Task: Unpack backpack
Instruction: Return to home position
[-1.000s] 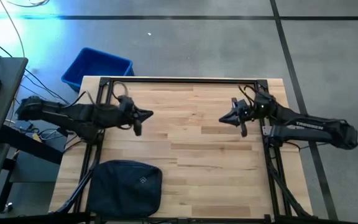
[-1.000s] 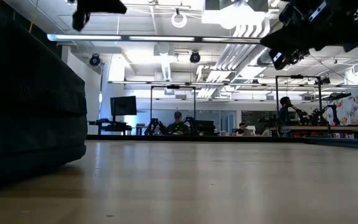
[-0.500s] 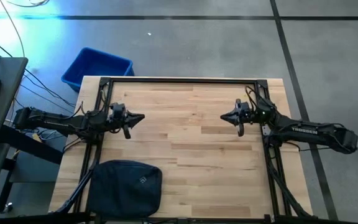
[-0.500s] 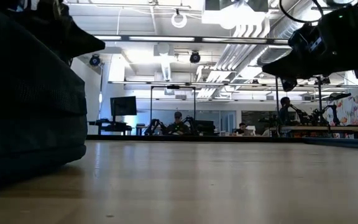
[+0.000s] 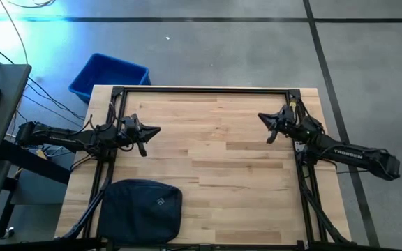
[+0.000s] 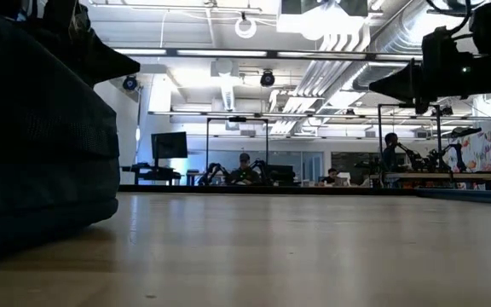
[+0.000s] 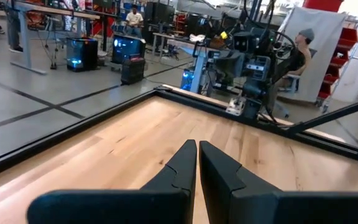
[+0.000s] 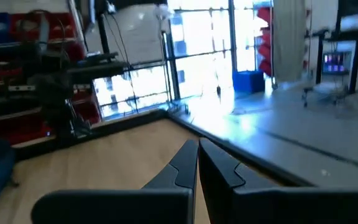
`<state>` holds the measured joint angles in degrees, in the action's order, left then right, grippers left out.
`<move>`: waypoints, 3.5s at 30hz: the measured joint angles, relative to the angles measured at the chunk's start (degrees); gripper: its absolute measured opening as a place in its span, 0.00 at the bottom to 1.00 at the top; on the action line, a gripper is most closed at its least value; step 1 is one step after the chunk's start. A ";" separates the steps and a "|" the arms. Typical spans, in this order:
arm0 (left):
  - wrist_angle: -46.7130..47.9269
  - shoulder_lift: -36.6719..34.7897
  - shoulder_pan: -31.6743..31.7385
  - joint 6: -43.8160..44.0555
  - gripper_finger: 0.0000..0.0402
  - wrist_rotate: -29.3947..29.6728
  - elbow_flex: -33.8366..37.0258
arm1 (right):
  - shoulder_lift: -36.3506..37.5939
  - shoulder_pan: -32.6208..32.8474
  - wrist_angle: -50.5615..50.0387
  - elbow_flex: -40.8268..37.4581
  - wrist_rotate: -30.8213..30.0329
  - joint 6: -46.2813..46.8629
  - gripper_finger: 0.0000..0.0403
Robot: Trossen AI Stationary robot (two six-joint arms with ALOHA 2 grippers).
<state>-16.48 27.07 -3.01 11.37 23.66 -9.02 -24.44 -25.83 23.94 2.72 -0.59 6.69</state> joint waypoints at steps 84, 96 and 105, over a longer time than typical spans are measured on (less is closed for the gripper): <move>12.95 -26.88 -0.85 0.47 0.00 1.38 8.31 | 21.41 26.11 -21.67 -2.03 -11.00 0.38 0.00; 15.52 -26.90 -0.92 -12.46 0.00 -20.40 8.28 | 21.45 26.11 -21.99 -1.99 -10.13 0.36 0.00; 16.25 -26.91 -0.91 -11.58 0.00 -23.82 8.28 | 21.47 26.11 -21.99 -1.97 -10.14 0.36 0.00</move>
<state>-0.23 0.16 -3.92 -0.22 -0.16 -0.73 -2.96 0.27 1.95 0.75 -10.73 7.05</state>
